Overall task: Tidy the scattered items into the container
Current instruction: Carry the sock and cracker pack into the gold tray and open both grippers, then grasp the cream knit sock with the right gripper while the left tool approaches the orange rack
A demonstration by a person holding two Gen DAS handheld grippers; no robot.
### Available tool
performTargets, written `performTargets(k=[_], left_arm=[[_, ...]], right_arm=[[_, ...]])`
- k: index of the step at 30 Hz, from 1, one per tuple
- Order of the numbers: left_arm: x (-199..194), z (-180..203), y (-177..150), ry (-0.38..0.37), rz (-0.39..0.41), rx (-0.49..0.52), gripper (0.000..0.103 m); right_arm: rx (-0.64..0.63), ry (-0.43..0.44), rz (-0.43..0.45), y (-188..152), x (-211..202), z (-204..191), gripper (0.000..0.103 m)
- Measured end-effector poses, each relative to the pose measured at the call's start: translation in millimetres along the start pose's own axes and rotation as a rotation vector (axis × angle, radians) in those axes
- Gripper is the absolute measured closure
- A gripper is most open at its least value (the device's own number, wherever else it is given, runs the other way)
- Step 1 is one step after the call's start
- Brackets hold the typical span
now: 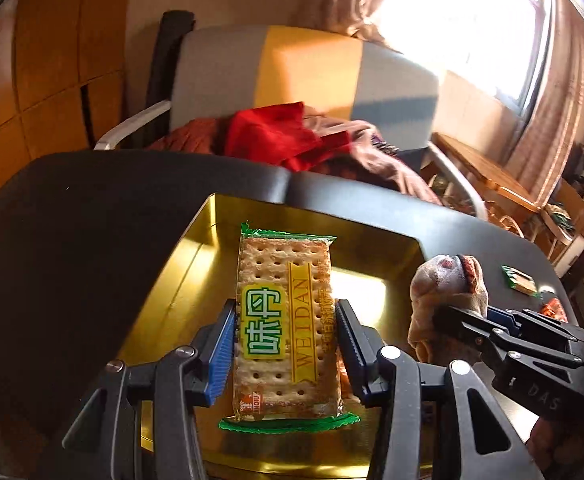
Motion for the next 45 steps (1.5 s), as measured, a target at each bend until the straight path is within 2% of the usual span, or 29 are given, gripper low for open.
performTargets(k=[2,4,5,6,12,17,20,24,30,36,39,45], left_arm=[[8,-10,-3,0.013,-0.02,-0.022,0.055],[13,-17,-7,0.019,-0.038,-0.039,0.054],[15,-20,-8,0.024,-0.038,-0.049,0.053],[15,-21,-10,0.026,-0.04,-0.047,0.052],[10,-21,-17,0.024,-0.03,-0.054,0.05],[-1,-7,-21,0.013,-0.007,-0.039,0.044],[-9,9,-24,-0.005,0.006,-0.008,0.042],[-23,42,-26,-0.068,0.02,0.046,0.041],[-27,103,-44,-0.172,-0.013,0.165,0.038],[-22,164,-73,-0.252,-0.077,0.298,0.038],[-19,194,-88,-0.292,-0.109,0.364,0.038],[-7,220,-112,-0.3,-0.175,0.437,0.038]], right_arm=[[-0.018,-0.014,-0.036,-1,16,-1,0.069],[-0.021,-0.029,-0.053,-3,25,1,0.058],[-0.013,-0.021,-0.056,-4,27,3,0.048],[-0.01,-0.021,-0.052,-4,27,3,0.045],[0.002,-0.021,-0.035,-11,17,7,0.042],[0.052,-0.003,-0.013,-22,0,15,0.037],[0.092,0.003,-0.003,-29,-11,23,0.028],[0.174,-0.004,0.017,-45,-31,48,0.02],[0.331,-0.082,0.07,-86,-75,128,0.016],[0.547,-0.242,0.161,-131,-149,255,0.012],[0.64,-0.304,0.225,-141,-187,314,0.009],[0.779,-0.343,0.295,-143,-222,397,0.006]])
Point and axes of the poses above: each gripper's, at about its wrist camera, not at the fingertips, and x roughly the way its jaws point, z to its right, y to its top, the point moved 9 cm from there along x, roughly the way its jaws point, and after that the axes turned 4 degrees about -z, right-handed, at the moved point
